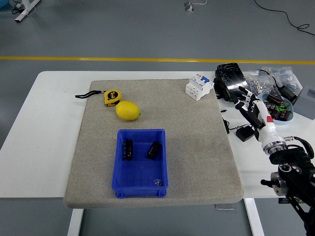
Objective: Pick up the battery,place it into the box
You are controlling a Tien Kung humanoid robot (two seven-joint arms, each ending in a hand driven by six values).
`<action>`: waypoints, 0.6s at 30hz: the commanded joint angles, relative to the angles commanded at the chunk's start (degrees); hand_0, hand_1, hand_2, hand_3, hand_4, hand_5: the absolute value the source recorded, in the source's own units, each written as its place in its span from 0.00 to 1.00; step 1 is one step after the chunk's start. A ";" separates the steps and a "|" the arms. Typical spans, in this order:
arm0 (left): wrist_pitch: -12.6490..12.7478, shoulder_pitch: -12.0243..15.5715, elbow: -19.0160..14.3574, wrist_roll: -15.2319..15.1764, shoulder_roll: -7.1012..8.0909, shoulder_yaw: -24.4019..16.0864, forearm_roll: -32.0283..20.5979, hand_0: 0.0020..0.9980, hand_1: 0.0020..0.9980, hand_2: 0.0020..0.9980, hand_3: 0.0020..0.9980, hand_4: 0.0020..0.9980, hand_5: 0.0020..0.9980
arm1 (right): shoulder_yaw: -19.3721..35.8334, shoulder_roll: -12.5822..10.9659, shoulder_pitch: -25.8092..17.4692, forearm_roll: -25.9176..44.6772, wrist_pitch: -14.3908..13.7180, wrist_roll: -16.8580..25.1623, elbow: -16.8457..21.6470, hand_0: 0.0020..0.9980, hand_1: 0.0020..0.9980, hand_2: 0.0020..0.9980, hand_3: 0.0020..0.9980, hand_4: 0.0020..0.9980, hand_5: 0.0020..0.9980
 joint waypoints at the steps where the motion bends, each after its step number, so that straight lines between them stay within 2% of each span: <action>1: -0.04 -0.02 -0.02 0.01 0.02 0.08 0.08 0.60 0.59 0.65 0.58 0.64 0.60 | 0.20 0.02 -0.19 0.10 0.09 0.05 0.16 0.83 0.83 0.88 0.93 1.00 0.79; 18: -0.20 -0.66 -0.26 0.00 0.23 0.39 0.95 0.60 0.59 0.65 0.58 0.64 0.60 | 2.91 -0.25 -1.81 0.69 0.85 0.50 1.01 0.84 0.83 0.88 0.93 1.00 0.81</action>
